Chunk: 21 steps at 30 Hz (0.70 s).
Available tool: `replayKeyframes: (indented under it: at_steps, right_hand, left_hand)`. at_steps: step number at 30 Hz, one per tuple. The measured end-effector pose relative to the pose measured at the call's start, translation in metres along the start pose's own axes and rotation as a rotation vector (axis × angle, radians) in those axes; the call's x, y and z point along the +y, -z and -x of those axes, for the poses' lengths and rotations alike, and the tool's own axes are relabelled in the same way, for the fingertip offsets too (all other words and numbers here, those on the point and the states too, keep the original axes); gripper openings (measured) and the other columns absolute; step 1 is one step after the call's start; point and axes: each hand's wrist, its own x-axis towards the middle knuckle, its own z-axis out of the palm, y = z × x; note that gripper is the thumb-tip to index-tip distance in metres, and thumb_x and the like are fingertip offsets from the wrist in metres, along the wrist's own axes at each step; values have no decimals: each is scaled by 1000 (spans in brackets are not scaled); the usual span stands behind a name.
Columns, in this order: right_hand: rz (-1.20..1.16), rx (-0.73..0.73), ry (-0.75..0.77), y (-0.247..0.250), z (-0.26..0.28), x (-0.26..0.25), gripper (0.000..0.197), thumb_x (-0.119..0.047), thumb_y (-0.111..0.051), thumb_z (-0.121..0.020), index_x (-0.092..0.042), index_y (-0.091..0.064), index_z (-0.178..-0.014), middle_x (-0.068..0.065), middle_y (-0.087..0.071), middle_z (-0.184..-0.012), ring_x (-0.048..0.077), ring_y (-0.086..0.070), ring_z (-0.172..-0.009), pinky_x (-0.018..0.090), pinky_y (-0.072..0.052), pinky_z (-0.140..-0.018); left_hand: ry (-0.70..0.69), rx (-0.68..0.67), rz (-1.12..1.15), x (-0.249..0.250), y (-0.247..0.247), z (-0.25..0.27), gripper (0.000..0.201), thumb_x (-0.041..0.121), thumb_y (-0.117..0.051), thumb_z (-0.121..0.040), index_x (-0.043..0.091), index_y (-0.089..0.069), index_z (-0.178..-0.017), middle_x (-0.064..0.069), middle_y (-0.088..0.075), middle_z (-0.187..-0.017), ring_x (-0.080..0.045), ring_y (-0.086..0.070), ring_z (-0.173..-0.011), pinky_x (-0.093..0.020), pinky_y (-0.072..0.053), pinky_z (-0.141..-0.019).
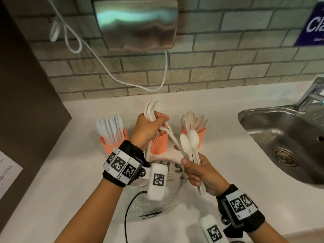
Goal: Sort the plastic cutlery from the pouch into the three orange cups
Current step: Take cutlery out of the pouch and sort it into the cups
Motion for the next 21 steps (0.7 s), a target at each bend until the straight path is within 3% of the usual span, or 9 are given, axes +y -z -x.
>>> replayKeyframes:
  at_steps: [1,4,7,9,11,14,17,21]
  right_hand:
    - [15,16,-14,0,-2,0,78,-43,-78,-67,2,-49,-123,-6,-34,-46,3,-28,-33,15,-29,-31]
    - [25,22,-24,-1,-5,-2,37,-36,-57,-86,-17,-59,-118,-4,-38,-49,7,-37,-39,21,-44,-44]
    - [9,-37,-41,-3,-8,-6,35,-32,-49,-86,-13,-59,-114,-1,-48,-52,13,-50,-48,27,-53,-62]
    - [-41,-70,-51,-5,-9,-9,31,-31,-48,-90,-11,-58,-112,-1,-52,-55,11,-50,-45,28,-55,-58]
    - [-133,-64,-56,-7,-10,-13,28,-33,-47,-92,-12,-57,-106,-2,-49,-55,8,-44,-40,27,-52,-49]
    - [-205,-6,-60,-6,-11,-16,32,-39,-44,-86,-13,-55,-102,-2,-45,-55,6,-38,-38,21,-42,-38]
    - [-166,50,-39,-5,-12,-16,41,-39,-43,-88,-8,-50,-115,-3,-49,-55,5,-38,-36,18,-38,-35]
    - [-74,124,17,-7,-13,-15,44,-33,-38,-96,-1,-43,-126,-1,-54,-55,8,-43,-37,20,-41,-37]
  left_hand:
    - [-3,-19,-18,0,-3,2,18,4,-56,-87,10,-65,-72,-2,-59,-54,-2,-46,-31,-11,-28,-30]
    - [-7,-58,-69,-5,-13,7,16,4,-57,-86,7,-63,-73,-4,-59,-54,-2,-46,-30,-10,-30,-32]
    - [29,-78,-107,-12,-22,9,20,5,-60,-85,11,-60,-66,1,-57,-47,-2,-46,-30,-8,-27,-31]
    - [44,-97,-98,-15,-28,11,19,6,-59,-86,14,-60,-69,3,-57,-48,-2,-47,-31,-8,-28,-31]
    - [49,-108,-39,-15,-33,14,7,7,-60,-87,13,-58,-90,0,-56,-58,0,-47,-32,-9,-31,-31]
    - [44,-90,35,-19,-36,17,22,7,-63,-85,9,-53,-104,0,-54,-58,-2,-45,-33,-13,-30,-31]
    - [65,-57,89,-20,-37,17,8,9,-57,-90,6,-62,-95,8,-53,-39,-2,-38,-28,-14,-29,-32]
    - [29,62,146,-21,-40,15,27,20,-52,-93,16,-63,-69,2,-52,-49,-3,-39,-31,-16,-33,-37]
